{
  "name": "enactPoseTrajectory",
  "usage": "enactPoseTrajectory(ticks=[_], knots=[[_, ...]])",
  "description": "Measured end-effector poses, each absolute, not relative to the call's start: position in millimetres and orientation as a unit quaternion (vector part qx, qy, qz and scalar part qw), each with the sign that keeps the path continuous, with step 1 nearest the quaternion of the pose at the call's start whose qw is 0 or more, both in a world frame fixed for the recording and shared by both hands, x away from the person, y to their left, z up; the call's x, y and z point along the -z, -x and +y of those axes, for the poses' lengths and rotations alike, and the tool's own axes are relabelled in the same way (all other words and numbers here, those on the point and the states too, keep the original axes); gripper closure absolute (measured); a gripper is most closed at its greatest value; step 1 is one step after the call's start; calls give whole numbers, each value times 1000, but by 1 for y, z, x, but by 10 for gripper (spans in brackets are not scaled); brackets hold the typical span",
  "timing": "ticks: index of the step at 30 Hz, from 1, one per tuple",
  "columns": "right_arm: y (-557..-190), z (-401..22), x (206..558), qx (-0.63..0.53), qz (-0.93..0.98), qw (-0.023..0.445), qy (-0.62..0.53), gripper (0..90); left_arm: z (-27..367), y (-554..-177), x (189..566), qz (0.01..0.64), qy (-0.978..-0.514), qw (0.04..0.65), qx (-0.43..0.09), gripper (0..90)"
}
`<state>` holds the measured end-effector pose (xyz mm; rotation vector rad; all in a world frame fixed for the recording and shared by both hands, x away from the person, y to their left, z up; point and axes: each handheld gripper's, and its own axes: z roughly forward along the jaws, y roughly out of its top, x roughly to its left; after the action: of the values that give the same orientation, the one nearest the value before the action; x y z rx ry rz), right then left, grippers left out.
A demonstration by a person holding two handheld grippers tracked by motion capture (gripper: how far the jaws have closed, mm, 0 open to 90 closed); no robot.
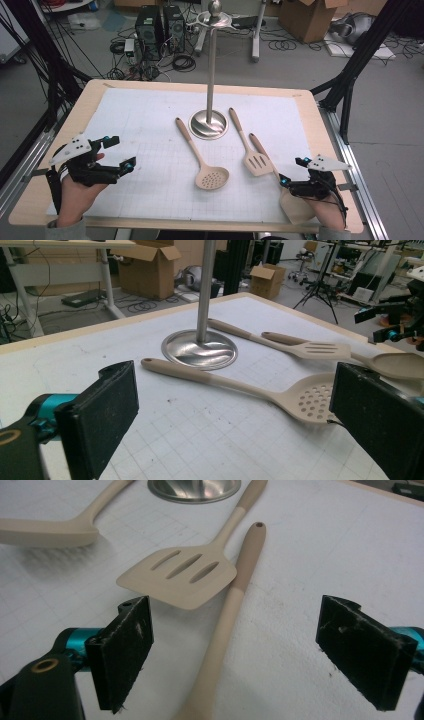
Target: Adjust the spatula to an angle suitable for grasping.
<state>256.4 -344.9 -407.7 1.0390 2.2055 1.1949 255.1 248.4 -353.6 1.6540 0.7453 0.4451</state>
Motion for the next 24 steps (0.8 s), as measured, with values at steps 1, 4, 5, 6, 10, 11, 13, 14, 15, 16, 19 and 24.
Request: enactPoseTrajectory(ticks=[1, 4, 5, 6, 10, 11, 13, 14, 15, 16, 19, 24], knots=[[-256, -345, 408, -430, 794, 212, -374, 144, 248, -255, 354, 321, -712, 595, -192, 61], [-258, -343, 410, -424, 798, 211, -372, 149, 249, -255, 354, 321, -712, 594, -191, 60], [-258, -343, 410, -422, 799, 210, -373, 153, 249, -255, 354, 322, -712, 594, -191, 60], [-259, -343, 411, -421, 800, 210, -373, 156, 249, -256, 354, 322, -712, 594, -191, 61], [-260, -342, 413, -413, 803, 211, -374, 161, 249, -256, 355, 323, -713, 593, -191, 60], [-261, -342, 413, -412, 804, 211, -373, 167, 248, -256, 355, 323, -712, 594, -190, 61], [-262, -341, 414, -409, 806, 213, -372, 176, 248, -256, 355, 323, -712, 593, -190, 60], [-262, -340, 415, -407, 807, 210, -372, 185, 248, -256, 355, 323, -712, 593, -190, 60], [-262, -340, 415, -407, 807, 210, -372, 185, 248, -256, 355, 323, -712, 593, -190, 60], [-264, -338, 416, -403, 811, 210, -369, 205, 249, -256, 355, 323, -713, 593, -190, 61], [-265, -336, 418, -396, 815, 206, -369, 210, 250, -255, 355, 324, -713, 591, -191, 61], [-268, -332, 420, -383, 821, 206, -370, 241, 251, -255, 356, 326, -713, 591, -191, 60]])
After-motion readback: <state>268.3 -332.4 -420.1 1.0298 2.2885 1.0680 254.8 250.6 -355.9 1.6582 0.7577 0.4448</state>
